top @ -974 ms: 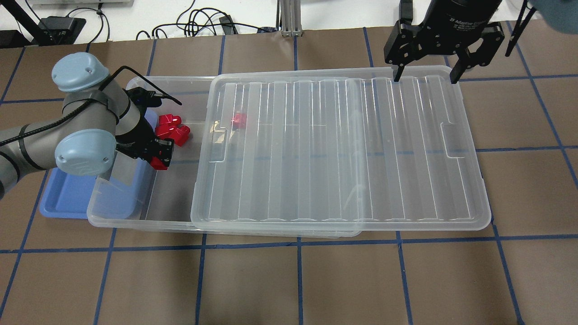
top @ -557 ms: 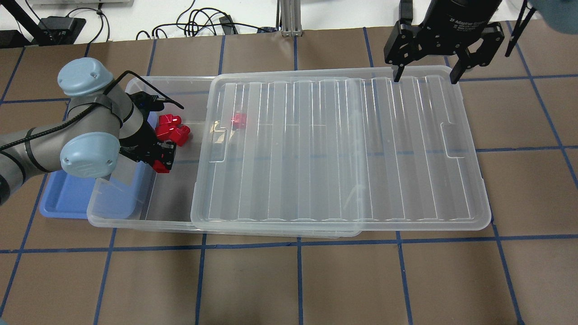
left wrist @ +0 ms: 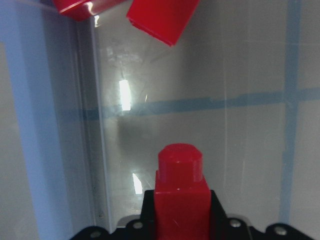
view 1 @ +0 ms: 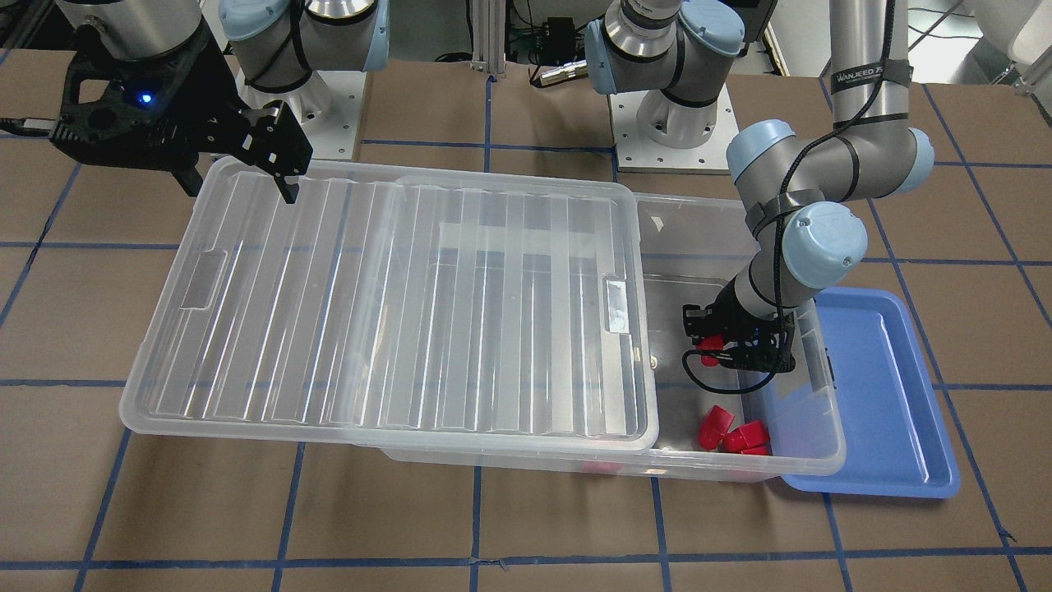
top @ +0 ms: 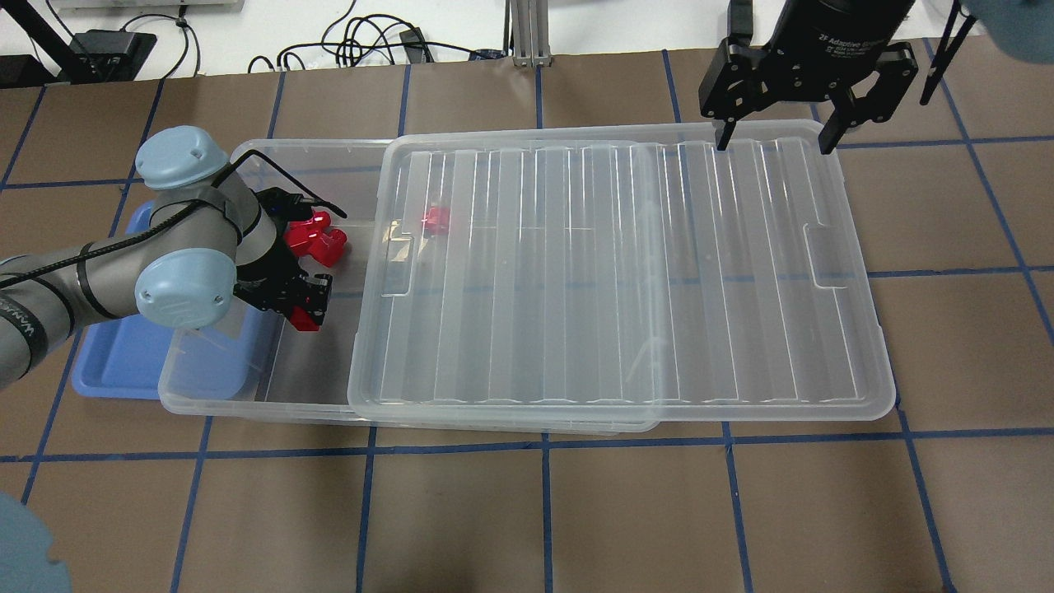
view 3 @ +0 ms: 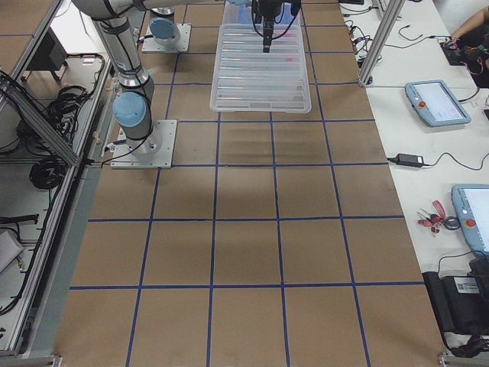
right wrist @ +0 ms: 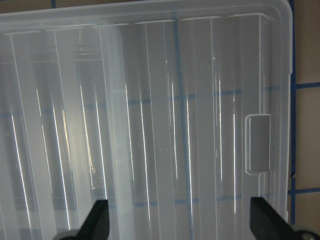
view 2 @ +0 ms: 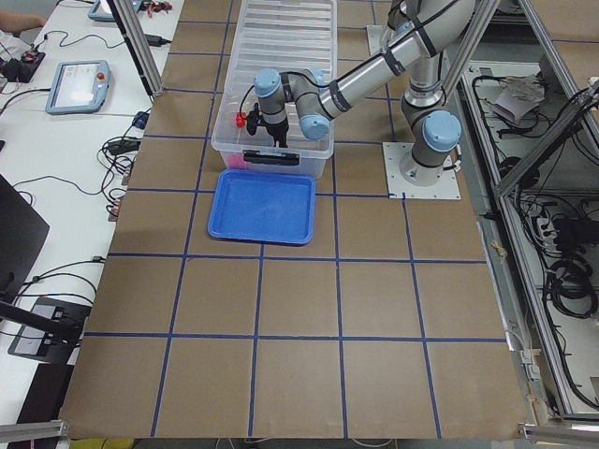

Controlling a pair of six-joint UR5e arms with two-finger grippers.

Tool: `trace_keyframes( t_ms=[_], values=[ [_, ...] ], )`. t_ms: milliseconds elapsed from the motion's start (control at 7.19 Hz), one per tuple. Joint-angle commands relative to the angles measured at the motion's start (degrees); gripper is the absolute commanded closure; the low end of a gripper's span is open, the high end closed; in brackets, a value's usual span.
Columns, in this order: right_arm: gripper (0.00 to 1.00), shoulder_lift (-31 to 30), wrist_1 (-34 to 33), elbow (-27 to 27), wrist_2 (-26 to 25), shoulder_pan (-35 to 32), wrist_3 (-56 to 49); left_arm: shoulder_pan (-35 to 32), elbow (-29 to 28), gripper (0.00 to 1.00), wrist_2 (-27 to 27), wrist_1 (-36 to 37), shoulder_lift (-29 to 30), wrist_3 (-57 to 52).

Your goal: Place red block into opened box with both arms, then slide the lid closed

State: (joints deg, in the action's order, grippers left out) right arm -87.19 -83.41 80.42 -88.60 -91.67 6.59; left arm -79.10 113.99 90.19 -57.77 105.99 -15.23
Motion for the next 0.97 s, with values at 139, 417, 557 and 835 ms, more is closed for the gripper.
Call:
trace_keyframes(
  t_ms=[139,417,557,835],
  values=[
    [0.0,0.0,0.0,0.0,0.0,-0.1,0.0,0.0,0.3,0.02,0.0,-0.1,0.1,0.2],
    [0.0,0.0,0.0,0.0,0.0,0.0,0.0,-0.2,-0.6,0.0,0.8,-0.8,-1.7,0.2],
    [0.0,0.0,0.0,0.0,-0.1,0.0,0.0,-0.4,-1.8,0.0,0.7,-2.1,-2.8,0.2],
    [0.0,0.0,0.0,0.0,0.1,0.0,0.0,-0.4,-7.7,0.0,0.9,-10.5,-5.7,0.2]
  ],
)
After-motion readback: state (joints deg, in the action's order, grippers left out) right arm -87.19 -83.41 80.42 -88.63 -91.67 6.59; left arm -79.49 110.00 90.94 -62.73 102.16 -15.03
